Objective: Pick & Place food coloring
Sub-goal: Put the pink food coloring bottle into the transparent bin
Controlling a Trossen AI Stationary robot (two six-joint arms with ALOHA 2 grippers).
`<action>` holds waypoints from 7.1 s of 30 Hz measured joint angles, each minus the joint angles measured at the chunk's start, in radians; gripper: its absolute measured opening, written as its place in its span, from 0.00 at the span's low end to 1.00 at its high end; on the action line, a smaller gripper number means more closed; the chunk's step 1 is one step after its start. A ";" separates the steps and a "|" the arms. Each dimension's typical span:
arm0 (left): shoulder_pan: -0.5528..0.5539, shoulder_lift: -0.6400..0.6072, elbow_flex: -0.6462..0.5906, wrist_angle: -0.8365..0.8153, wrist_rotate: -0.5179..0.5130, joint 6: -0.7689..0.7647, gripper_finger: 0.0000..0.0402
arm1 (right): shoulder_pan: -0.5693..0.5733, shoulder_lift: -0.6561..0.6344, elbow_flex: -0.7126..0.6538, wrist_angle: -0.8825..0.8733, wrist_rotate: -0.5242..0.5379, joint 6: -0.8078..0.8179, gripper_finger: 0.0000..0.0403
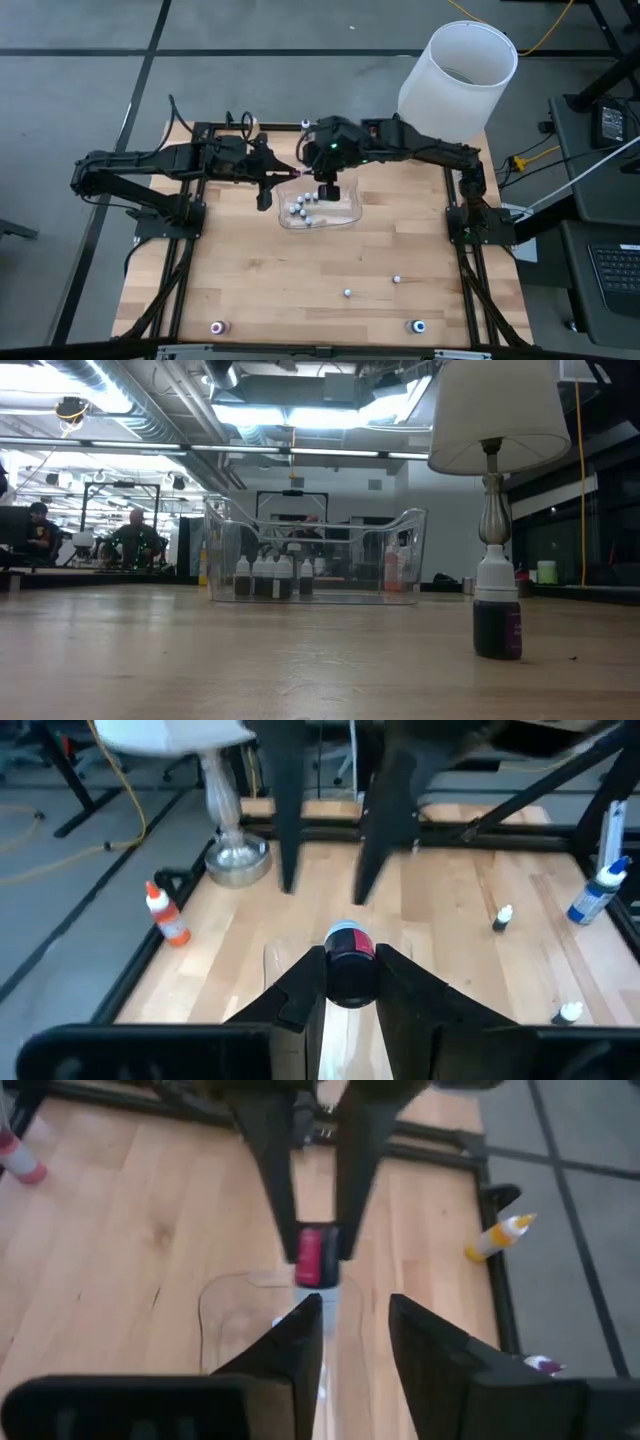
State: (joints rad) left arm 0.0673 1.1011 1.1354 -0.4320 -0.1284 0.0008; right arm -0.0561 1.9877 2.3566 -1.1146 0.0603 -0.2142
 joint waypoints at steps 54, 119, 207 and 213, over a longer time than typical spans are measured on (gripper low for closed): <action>-0.006 -0.205 0.111 -0.058 -0.258 0.151 0.18 | -0.267 -0.135 -0.587 1.344 -0.641 0.397 0.56; -0.005 -0.174 0.111 0.013 -0.261 0.171 0.53 | -0.247 -0.134 -0.588 1.322 -0.665 0.389 0.16; -0.006 -0.190 0.322 -0.419 -0.357 0.207 0.53 | -0.059 0.403 -0.121 -0.179 -0.140 0.860 0.16; -0.006 -0.190 0.322 -0.421 -0.281 0.252 0.53 | -0.058 0.403 -0.121 -0.171 -0.140 0.969 0.16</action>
State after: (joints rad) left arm 0.0608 0.9108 1.4578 -0.8526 -0.4095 0.2523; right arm -0.1139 2.3905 2.2356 -1.2855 -0.0795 0.7550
